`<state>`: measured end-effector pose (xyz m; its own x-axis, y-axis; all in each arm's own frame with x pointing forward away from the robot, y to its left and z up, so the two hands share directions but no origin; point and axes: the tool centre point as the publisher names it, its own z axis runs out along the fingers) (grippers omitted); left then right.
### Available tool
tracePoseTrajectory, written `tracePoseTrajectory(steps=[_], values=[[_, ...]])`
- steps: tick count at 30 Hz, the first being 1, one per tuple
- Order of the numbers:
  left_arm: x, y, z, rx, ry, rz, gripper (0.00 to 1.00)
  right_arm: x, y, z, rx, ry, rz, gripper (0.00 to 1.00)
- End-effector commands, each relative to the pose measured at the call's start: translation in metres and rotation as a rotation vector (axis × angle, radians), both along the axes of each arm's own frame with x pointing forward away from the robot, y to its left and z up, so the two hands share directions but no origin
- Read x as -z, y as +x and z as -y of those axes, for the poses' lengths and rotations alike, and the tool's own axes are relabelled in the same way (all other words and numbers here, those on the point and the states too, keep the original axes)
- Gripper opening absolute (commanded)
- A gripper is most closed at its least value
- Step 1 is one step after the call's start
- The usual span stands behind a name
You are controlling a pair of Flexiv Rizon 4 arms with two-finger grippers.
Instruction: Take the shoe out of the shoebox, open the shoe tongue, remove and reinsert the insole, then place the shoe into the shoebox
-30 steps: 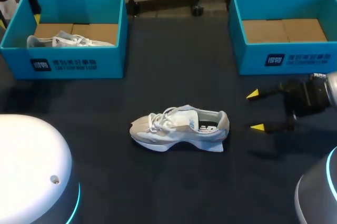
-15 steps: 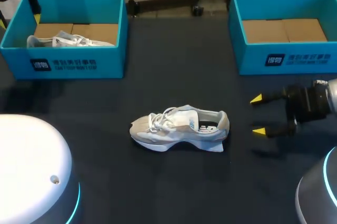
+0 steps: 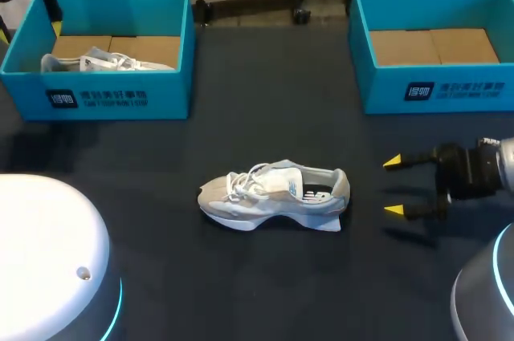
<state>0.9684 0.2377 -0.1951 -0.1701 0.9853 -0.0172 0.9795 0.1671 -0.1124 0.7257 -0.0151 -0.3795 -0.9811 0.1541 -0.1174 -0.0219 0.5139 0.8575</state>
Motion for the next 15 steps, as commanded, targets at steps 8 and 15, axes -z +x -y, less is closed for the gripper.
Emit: tracePoseTrajectory(steps=[8, 15], values=[[0.0, -0.001, 0.0, 0.0, 0.002, 0.003, 1.0, 0.002, 0.0, -0.006, 0.005, 0.003, -0.005, 1.0], [0.0, -0.001, 0.0, 0.0, 0.002, 0.003, 1.0, 0.005, -0.002, -0.016, 0.031, -0.029, -0.036, 1.0]])
